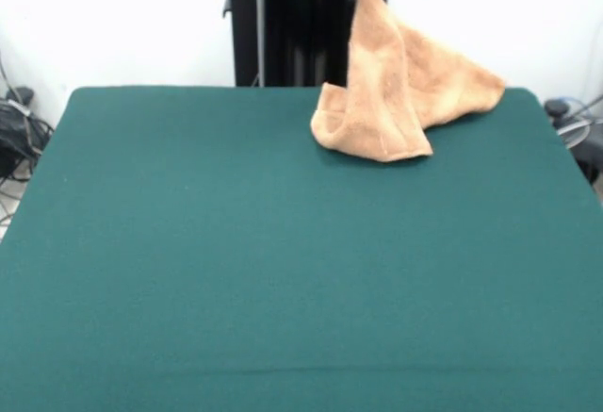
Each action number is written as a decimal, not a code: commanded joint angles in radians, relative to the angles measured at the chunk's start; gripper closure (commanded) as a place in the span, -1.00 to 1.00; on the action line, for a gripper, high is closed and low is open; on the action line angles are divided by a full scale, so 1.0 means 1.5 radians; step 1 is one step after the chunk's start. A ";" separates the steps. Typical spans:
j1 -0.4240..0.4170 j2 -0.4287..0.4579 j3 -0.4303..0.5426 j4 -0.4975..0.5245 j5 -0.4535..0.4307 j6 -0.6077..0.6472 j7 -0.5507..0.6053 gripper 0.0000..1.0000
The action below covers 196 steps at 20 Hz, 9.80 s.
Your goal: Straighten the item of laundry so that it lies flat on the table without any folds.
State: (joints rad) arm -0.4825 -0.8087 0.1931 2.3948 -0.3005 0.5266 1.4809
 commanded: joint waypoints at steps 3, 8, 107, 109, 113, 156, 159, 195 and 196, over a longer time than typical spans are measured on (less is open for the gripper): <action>0.016 -0.017 0.090 -0.058 0.007 0.126 -0.017 1.00; 0.033 0.006 0.088 -0.128 0.011 0.189 0.002 1.00; 0.145 0.621 0.112 -1.268 -0.144 0.629 -0.011 1.00; 0.150 0.638 0.117 -1.298 -0.149 0.641 -0.017 1.00; 0.156 0.655 0.120 -1.332 -0.155 0.658 -0.024 1.00; 0.093 0.227 0.053 -0.844 -0.032 0.317 0.016 1.00; 0.094 0.192 0.056 -0.816 -0.026 0.312 0.022 1.00; 0.137 0.348 0.209 -1.409 -0.133 0.823 -0.143 1.00; 0.132 0.345 0.213 -1.399 -0.121 0.814 -0.140 1.00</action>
State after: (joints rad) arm -0.3022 -0.3480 0.3585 0.4300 -0.4148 1.6804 1.4811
